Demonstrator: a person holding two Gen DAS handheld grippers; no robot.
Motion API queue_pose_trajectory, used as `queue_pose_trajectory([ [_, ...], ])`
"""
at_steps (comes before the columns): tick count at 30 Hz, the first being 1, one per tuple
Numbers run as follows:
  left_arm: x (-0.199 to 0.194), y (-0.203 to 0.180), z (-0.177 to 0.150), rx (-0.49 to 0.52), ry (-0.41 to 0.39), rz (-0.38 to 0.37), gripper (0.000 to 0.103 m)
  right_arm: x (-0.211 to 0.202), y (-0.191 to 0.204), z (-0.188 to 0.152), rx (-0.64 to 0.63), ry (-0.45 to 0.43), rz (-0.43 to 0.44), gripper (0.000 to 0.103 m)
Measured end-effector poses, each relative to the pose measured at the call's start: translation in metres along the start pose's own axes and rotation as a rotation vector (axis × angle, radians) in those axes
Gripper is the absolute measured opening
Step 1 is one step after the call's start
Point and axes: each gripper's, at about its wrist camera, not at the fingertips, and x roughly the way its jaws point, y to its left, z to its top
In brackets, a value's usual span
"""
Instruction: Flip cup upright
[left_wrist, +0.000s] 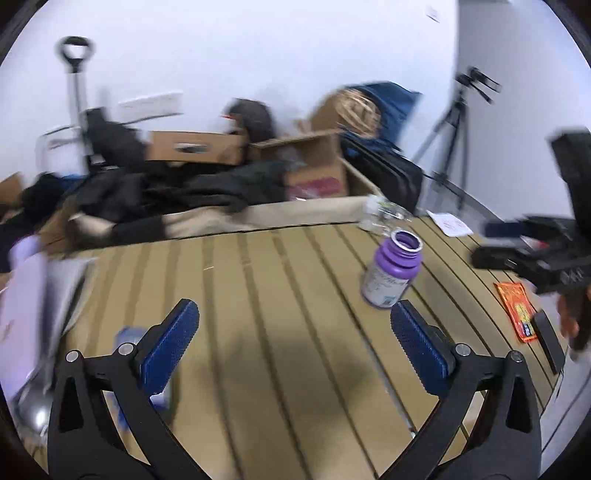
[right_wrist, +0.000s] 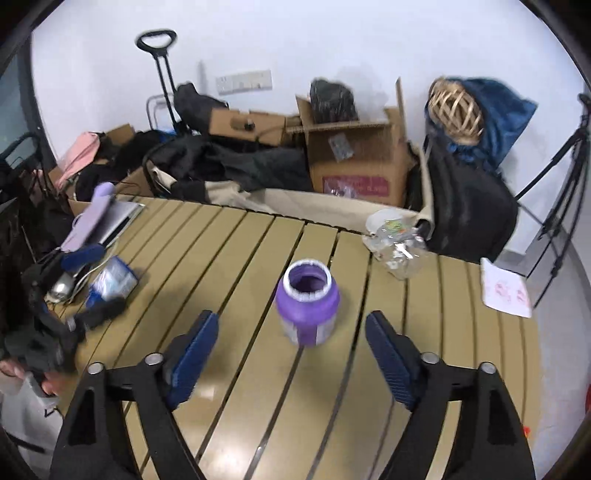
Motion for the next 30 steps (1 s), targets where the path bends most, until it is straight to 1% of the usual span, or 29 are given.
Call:
queue_pose_trajectory([
  [3,-0.044,-0.001,-0.013,-0.005,-0.069,0.110,0.103,-0.033,0.008,-0.026,0.018,-0.066,-0.024,0.087],
  [5,-0.068,-0.003,-0.023,0.009,-0.104,0.159,0.103,-0.052,0.015,-0.043,0.047,-0.104,-0.016,0.087],
  [7,-0.092,-0.009,-0.033,0.010,-0.121,0.194,0.103,-0.067,0.024,-0.056,0.055,-0.125,-0.013,0.087],
  [12,-0.150,-0.023,-0.061,-0.001,-0.161,0.224,0.103,-0.110,0.052,-0.087,0.068,-0.159,-0.009,0.087],
  [17,-0.223,-0.039,-0.093,-0.036,-0.207,0.229,0.103,-0.175,0.080,-0.123,0.061,-0.204,-0.018,0.087],
  [18,-0.234,-0.043,-0.098,-0.038,-0.217,0.245,0.103,-0.186,0.085,-0.129,0.054,-0.214,-0.024,0.087],
  [20,-0.262,-0.050,-0.113,-0.051,-0.250,0.312,0.103,-0.214,0.097,-0.146,0.046,-0.254,-0.045,0.087],
  [21,-0.277,-0.053,-0.121,-0.066,-0.268,0.330,0.103,-0.228,0.103,-0.156,0.048,-0.270,-0.049,0.087],
  [24,-0.325,-0.061,-0.146,-0.116,-0.318,0.322,0.103,-0.270,0.119,-0.185,0.063,-0.306,-0.044,0.087],
  [27,-0.367,-0.065,-0.168,-0.123,-0.307,0.331,0.103,-0.310,0.139,-0.216,0.028,-0.313,-0.041,0.087],
  [28,-0.387,-0.068,-0.181,-0.127,-0.304,0.353,0.103,-0.322,0.144,-0.227,0.021,-0.315,-0.042,0.087],
  [29,-0.399,-0.068,-0.188,-0.128,-0.299,0.360,0.103,-0.337,0.153,-0.242,0.012,-0.317,-0.035,0.087],
  [30,-0.414,-0.070,-0.200,-0.121,-0.292,0.353,0.103,-0.347,0.159,-0.252,0.006,-0.321,-0.024,0.087],
])
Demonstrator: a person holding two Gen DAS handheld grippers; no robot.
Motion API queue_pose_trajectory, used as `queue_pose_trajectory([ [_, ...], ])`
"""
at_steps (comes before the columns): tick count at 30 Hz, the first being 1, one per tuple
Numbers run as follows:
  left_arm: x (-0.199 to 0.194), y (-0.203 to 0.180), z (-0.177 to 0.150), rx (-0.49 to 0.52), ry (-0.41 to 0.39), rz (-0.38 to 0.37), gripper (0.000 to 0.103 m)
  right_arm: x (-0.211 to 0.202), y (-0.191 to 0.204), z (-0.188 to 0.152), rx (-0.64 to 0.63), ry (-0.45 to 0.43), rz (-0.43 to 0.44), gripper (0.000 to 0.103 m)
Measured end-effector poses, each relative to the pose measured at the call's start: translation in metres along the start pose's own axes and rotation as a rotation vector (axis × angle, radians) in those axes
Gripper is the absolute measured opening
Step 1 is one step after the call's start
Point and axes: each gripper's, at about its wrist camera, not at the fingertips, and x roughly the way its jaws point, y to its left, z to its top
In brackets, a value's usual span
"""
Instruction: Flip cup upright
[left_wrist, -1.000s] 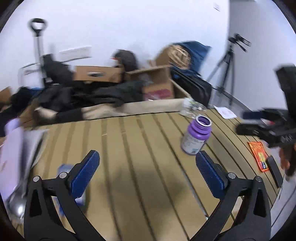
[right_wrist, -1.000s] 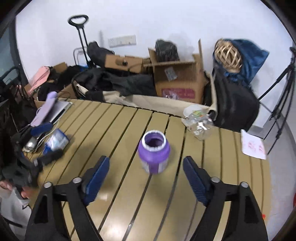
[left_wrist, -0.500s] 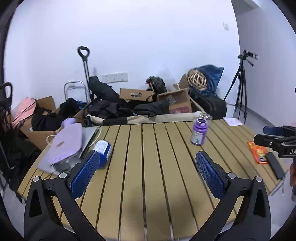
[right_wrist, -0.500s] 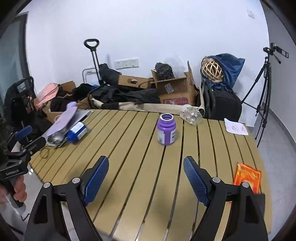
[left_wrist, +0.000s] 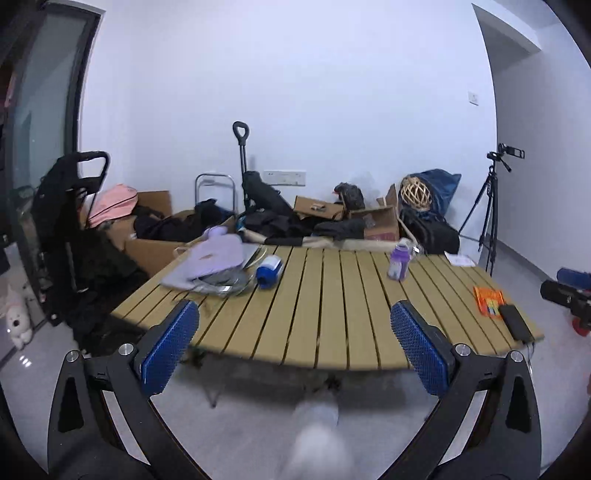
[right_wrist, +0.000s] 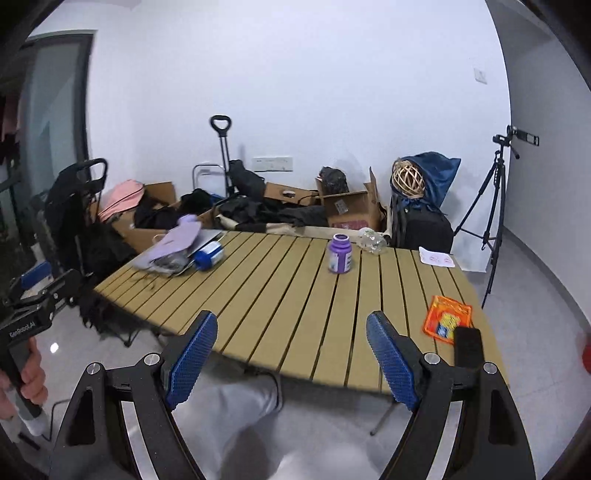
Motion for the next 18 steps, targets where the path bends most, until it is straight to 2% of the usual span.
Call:
queue_pose_trajectory([
  [2,-0.036,0.009,-0.016,0.007,0.006,0.008,0.103,-0.033,0.016,-0.024,-0.008,-0.023,0.029,0.087],
  [7,-0.125,0.021,-0.073,0.050,-0.086,0.036,0.103,-0.105,0.047,-0.084,-0.001,-0.094,0.028,0.087],
  [9,-0.150,0.026,-0.099,0.064,-0.120,-0.004,0.103,-0.130,0.061,-0.109,-0.020,-0.118,0.014,0.087],
  [10,-0.159,0.028,-0.108,0.080,-0.129,-0.017,0.103,-0.138,0.065,-0.119,-0.019,-0.120,0.002,0.087],
  [12,-0.171,0.030,-0.123,0.083,-0.139,0.022,0.103,-0.154,0.074,-0.138,0.006,-0.119,-0.002,0.087],
  [14,-0.182,0.033,-0.133,0.055,-0.132,0.016,0.103,-0.165,0.083,-0.148,-0.012,-0.142,0.005,0.087],
  [16,-0.188,0.038,-0.136,0.024,-0.128,-0.019,0.103,-0.174,0.096,-0.155,-0.067,-0.186,-0.021,0.087],
  [18,-0.188,0.037,-0.131,0.029,-0.136,-0.015,0.103,-0.180,0.107,-0.162,-0.095,-0.233,-0.029,0.087],
])
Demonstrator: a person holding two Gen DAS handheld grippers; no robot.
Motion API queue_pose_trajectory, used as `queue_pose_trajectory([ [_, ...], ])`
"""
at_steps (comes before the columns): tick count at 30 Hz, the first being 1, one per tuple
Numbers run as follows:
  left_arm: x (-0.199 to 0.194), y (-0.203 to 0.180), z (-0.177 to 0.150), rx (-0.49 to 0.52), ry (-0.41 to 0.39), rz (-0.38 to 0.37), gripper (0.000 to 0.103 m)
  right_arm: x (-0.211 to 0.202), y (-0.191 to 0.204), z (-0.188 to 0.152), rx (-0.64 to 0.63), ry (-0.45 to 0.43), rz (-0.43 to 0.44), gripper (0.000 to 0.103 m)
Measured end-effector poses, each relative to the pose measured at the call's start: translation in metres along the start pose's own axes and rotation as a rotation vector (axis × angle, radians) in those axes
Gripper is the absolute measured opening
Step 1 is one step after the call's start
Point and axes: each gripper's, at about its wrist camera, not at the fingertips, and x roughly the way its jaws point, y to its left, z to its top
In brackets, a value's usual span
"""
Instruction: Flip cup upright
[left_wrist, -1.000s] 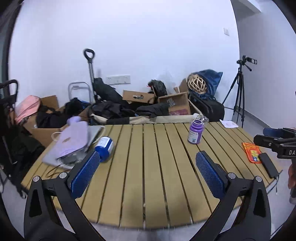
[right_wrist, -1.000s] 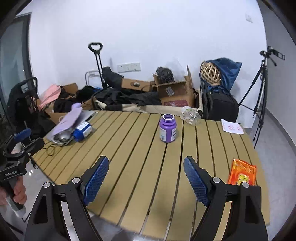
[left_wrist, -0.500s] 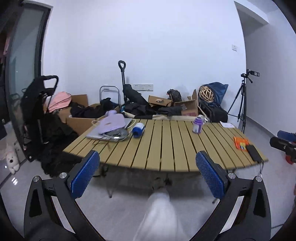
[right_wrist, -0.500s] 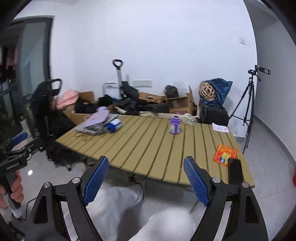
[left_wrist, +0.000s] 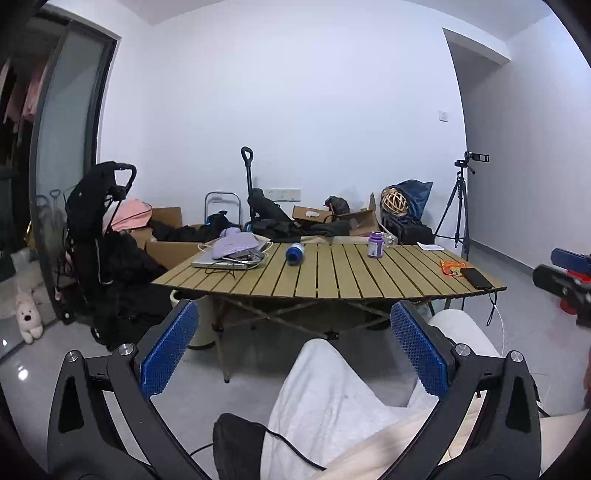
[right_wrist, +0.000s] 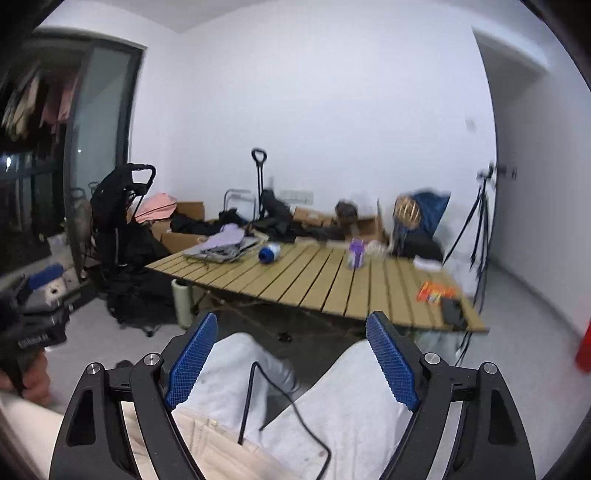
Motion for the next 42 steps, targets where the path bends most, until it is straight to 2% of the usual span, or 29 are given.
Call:
queue_pose_trajectory([
  [2,-0.007,-0.001,0.001,0.001,-0.021,-0.009,0.103,-0.003,0.010,-0.003,-0.001,-0.027,0.015,0.087],
  [6,-0.019,-0.001,0.000,-0.004,-0.060,-0.005,0.103,-0.003,0.022,-0.004,-0.034,-0.024,0.028,0.087],
  [42,-0.020,0.001,-0.001,0.008,-0.073,-0.010,0.103,-0.001,0.013,-0.005,-0.016,-0.010,0.036,0.087],
])
